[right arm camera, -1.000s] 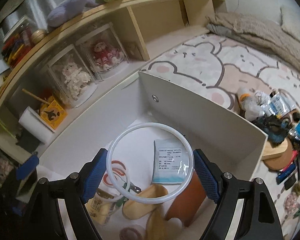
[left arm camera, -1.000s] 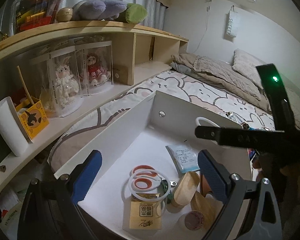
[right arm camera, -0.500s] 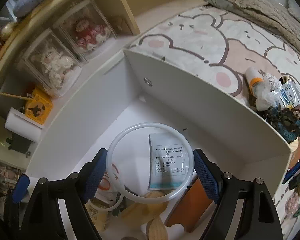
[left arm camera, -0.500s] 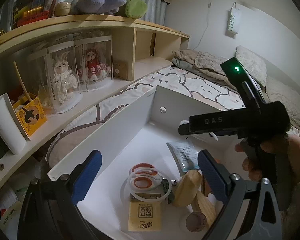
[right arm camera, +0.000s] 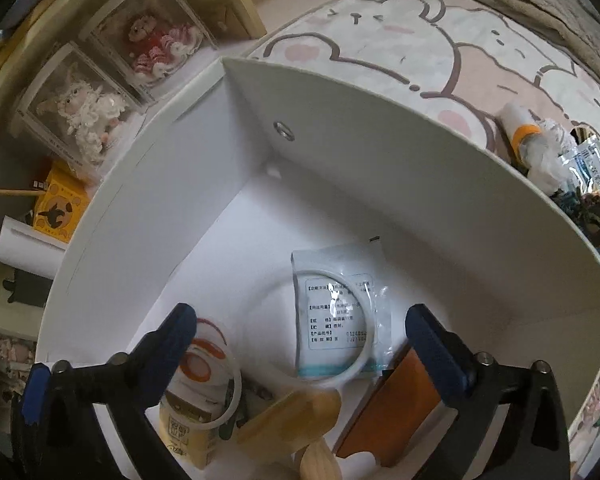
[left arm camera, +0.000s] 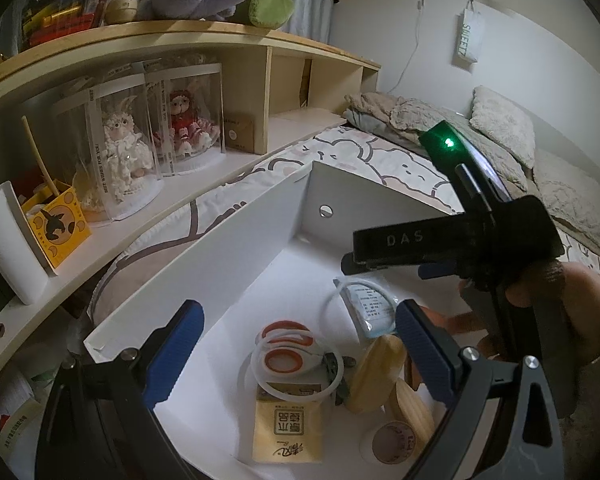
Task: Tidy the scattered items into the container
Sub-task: 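Open the right gripper to drop the white ring into the box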
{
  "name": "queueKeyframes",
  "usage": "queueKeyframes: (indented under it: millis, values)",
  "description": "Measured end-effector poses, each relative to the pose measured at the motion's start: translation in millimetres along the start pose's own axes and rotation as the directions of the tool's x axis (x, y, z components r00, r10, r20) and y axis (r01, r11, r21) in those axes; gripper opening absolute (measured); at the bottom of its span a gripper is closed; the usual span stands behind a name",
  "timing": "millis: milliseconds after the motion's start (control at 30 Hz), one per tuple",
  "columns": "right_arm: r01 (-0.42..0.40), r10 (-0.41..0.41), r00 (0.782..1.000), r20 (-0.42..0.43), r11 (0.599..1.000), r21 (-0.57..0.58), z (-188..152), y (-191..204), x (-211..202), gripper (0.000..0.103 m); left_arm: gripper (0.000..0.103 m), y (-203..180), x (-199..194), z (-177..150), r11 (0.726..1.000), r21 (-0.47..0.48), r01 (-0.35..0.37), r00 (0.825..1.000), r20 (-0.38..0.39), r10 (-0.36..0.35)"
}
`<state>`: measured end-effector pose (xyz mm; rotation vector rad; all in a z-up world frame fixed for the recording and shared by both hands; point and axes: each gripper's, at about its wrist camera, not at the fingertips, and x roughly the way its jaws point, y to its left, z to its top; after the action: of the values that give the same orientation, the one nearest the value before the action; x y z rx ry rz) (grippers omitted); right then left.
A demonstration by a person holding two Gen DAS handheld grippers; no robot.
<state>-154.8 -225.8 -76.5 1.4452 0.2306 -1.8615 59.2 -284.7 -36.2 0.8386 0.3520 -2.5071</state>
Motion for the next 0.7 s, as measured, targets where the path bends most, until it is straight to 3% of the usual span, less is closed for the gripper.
queueKeyframes:
  millis: [400, 700]
  values:
    - [-0.028, 0.028, 0.999, 0.031, 1.0, 0.001, -8.6, 2.2, -20.6, 0.103, 0.097, -5.2, -4.3, -1.3, 1.0, 0.006, -0.001, 1.0, -0.001, 0.001]
    - [-0.029, 0.03, 0.994, 0.102, 0.999, -0.014, -26.3, -11.5, -48.6, 0.103, 0.097, -10.7, -10.7, -2.2, 1.0, 0.016, -0.005, 1.0, 0.005, 0.005]
